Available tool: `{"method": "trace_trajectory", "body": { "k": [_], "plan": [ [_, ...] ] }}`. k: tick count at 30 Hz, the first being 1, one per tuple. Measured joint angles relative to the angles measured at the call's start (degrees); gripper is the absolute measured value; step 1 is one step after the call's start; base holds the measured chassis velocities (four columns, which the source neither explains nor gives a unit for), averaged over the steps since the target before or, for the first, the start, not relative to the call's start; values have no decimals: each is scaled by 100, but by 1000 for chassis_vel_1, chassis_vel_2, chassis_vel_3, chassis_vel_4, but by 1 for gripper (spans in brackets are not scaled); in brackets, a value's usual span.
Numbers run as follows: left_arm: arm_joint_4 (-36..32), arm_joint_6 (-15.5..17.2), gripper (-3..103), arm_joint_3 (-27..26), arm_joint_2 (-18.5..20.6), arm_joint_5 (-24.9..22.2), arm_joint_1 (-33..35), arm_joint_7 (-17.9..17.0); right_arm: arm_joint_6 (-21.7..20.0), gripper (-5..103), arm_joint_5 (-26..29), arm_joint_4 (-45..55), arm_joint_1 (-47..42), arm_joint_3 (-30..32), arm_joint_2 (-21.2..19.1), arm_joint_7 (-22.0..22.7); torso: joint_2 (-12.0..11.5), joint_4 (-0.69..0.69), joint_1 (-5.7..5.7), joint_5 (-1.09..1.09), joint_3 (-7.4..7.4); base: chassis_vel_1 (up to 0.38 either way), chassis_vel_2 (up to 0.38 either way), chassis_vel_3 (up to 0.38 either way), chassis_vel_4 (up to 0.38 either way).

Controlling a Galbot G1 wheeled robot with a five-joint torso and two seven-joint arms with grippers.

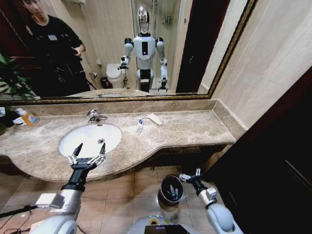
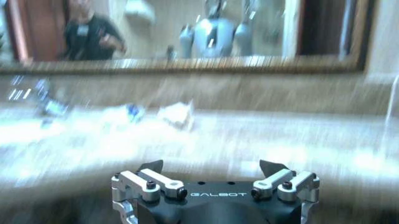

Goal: Pick up the trash from the sink and place it in the trash bin.

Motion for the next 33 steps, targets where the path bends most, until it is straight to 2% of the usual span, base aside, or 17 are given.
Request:
{"method": "trace_trajectory", "body": {
  "k": [2,4,5,7,9,10,12,15,17,20,22,26,33],
  "plan": [
    [1,0,100,0,0,0,0,0,-300,100,164,189,327,-16,-105,236,0,-2,0,0,0,0,0,0,0],
    [0,0,100,0,0,0,0,0,-392,100,219,218,460,-41,-151,300,0,-2,0,0,0,0,0,0,0],
    [0,0,100,0,0,0,0,0,-643,100,362,231,896,-140,-304,434,0,0,1,-1,1,0,0,0,0],
    [0,0,100,0,0,0,0,0,-834,100,436,124,1328,-286,-431,465,0,0,1,1,0,0,0,0,0],
    [0,0,100,0,0,0,0,0,-834,100,436,124,1328,-286,-431,465,0,0,1,1,0,0,0,0,0],
    [0,0,100,0,0,0,0,0,-1040,100,557,-246,2070,-589,-585,457,-1,0,1,1,1,0,0,0,0],
    [0,0,100,0,0,0,0,0,-1105,100,600,-373,2264,-687,-616,442,0,0,2,-1,1,0,0,0,0],
    [0,0,100,0,0,0,0,0,-1425,100,866,-1090,3176,-1245,-708,422,-1,1,2,0,2,0,0,0,0],
    [0,0,100,0,0,0,0,0,-1506,100,941,-1231,3337,-1373,-725,422,-1,1,2,0,2,0,0,0,0],
    [0,0,100,0,0,0,0,0,-1864,100,1344,-1747,4147,-1911,-727,442,0,-1,2,-3,1,0,0,0,0],
    [0,0,100,0,0,0,0,1,-1905,100,1395,-1843,4282,-2015,-710,448,0,-1,1,-3,1,0,0,0,0],
    [0,0,100,0,1,0,0,0,-1910,100,1397,-2826,5251,-2600,-473,481,-1,1,2,-2,1,0,0,0,0],
    [0,0,100,0,0,0,0,0,-1838,100,1148,-3831,5849,-2992,-178,488,-1,0,2,1,1,0,0,0,0]
  ]
}}
